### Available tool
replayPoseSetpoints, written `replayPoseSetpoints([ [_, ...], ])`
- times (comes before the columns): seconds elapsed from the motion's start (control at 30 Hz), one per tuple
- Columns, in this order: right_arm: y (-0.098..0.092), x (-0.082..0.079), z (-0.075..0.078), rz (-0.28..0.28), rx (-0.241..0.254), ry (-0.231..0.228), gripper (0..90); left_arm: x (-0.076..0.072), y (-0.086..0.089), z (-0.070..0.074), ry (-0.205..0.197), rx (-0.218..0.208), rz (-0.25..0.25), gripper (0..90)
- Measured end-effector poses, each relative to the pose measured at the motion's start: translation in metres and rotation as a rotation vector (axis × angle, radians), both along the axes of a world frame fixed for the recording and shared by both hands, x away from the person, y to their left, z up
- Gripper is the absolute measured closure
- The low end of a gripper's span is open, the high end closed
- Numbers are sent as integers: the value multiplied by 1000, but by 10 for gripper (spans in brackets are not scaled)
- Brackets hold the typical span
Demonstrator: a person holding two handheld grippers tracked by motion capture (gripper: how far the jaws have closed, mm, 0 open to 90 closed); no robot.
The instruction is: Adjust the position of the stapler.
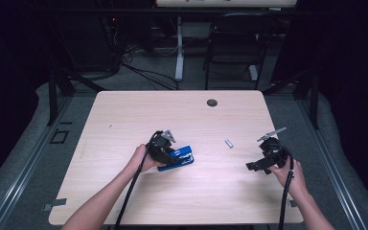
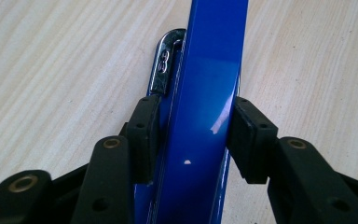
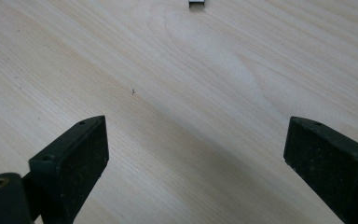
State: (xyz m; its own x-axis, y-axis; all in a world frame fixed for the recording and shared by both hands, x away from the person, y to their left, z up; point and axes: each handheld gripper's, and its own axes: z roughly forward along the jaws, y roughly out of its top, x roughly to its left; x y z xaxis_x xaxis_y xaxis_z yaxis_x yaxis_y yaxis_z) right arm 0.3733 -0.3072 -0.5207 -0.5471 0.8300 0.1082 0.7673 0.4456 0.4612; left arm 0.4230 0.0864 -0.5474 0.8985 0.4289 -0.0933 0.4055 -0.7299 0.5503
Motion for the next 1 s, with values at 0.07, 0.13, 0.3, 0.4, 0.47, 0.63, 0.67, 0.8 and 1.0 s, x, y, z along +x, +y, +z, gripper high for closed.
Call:
replayPoseSetpoints([
  [0.07,0,0,1,7,-13,5,63,0,-1,-2,1,8,-4,582],
  [0.13,0,0,0,0,3,3,64,0,-2,-3,3,17,-7,603],
  [0.3,-1,0,0,9,-22,11,66,1,-2,-4,-2,14,-18,628],
  [0.4,0,0,0,9,-17,15,67,1,-1,-4,-6,15,-32,637],
  [0.47,0,0,0,8,-17,16,67,1,-1,-4,-8,17,-40,639],
  [0.63,0,0,-1,7,-15,22,67,2,-1,-4,-13,13,-57,648],
  [0.67,1,0,-1,1,-8,18,67,2,-1,-5,-13,12,-59,648],
  [0.8,0,1,-1,15,-18,22,68,2,0,-5,-15,12,-71,652],
  [1.0,1,1,-2,11,-16,22,68,1,0,-5,-13,12,-93,654],
])
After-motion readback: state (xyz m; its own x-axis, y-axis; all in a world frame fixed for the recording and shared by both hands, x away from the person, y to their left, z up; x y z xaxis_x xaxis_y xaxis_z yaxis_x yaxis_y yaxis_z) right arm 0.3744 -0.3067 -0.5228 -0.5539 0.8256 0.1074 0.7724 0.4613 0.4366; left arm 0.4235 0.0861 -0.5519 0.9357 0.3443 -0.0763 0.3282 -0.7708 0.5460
